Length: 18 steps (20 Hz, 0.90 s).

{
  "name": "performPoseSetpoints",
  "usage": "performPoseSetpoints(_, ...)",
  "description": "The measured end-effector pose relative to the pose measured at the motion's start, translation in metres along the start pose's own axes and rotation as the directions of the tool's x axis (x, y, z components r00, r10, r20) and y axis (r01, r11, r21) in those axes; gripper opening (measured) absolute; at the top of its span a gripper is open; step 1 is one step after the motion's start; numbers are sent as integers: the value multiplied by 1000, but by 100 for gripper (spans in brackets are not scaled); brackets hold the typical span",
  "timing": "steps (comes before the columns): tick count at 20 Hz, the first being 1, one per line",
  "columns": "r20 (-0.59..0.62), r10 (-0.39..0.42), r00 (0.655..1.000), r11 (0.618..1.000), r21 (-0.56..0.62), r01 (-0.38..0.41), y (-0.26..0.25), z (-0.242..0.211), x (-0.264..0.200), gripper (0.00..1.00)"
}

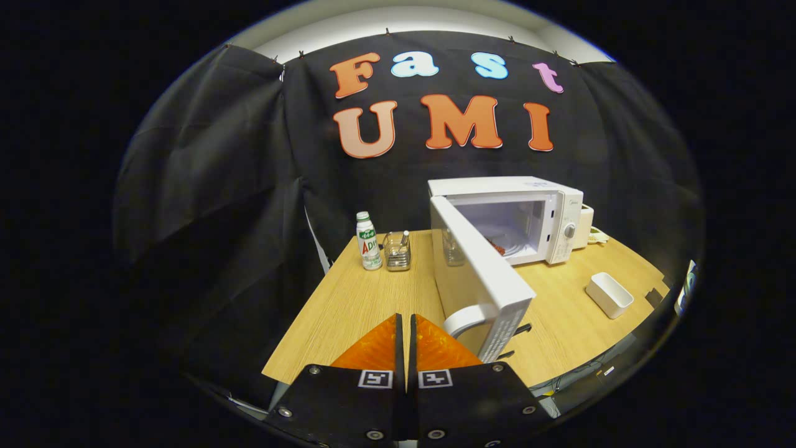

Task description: Open the microwave, put the food inside, and close the microwave door.

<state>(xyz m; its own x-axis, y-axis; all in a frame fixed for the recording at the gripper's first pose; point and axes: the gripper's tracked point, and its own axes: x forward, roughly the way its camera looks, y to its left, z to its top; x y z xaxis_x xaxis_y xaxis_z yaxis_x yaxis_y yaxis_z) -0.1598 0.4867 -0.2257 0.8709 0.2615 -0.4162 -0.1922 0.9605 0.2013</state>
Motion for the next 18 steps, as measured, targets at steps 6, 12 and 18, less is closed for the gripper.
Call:
performPoseSetpoints(6, -32, -105, 994, 994, 15, 105, -33, -28, 37, 1)
performPoseSetpoints(12, 16, -200, 980, 980, -21, 200, -99, -2, 47, 1)
performPoseSetpoints(18, 21, -297, 955, 955, 14, 297, -184, 22, 67, 1)
